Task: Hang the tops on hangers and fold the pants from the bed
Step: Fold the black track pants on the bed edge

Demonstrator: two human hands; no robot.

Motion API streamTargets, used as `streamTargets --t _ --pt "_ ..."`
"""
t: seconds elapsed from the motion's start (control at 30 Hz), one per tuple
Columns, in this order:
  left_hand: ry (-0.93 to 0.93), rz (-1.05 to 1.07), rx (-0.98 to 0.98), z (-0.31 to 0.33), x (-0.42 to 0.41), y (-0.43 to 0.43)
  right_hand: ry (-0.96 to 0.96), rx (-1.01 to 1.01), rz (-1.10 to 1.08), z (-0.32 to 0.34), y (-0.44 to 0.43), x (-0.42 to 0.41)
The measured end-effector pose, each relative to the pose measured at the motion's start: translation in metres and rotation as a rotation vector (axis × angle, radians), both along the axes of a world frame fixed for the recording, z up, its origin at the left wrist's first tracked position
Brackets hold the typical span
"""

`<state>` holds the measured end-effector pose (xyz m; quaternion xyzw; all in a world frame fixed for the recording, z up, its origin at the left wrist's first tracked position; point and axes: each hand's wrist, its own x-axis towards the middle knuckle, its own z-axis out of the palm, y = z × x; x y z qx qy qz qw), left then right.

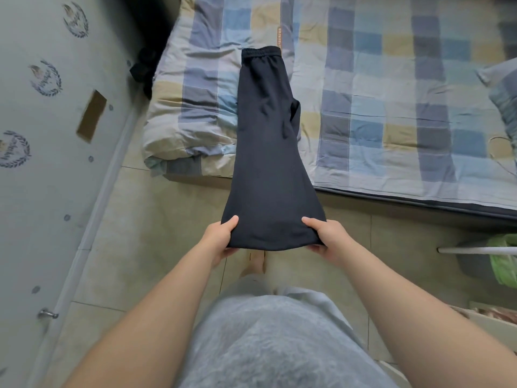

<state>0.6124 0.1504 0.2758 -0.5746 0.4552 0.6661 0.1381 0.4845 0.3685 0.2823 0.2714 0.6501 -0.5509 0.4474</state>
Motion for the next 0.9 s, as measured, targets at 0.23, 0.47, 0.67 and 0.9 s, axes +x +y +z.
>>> streamTargets --t 0.23,0.47,0.67,0.9 --pt "-0.169 -0.047 0.031 -0.007 0.092 0.044 -0.078 0.035 0.027 -0.013 0.046 0.088" --pt "-0.278 -0.191 0.089 0.001 0.144 0.053 -0.180 0.041 0.126 -0.011 0.080 0.139" --pt "-0.235 -0.199 0.031 0.013 0.119 0.051 -0.153 -0.003 0.015 0.001 0.071 0.111" --pt "-0.019 -0.008 -0.003 0.042 0.033 0.012 -0.033 -0.093 -0.092 0.037 0.024 0.015"
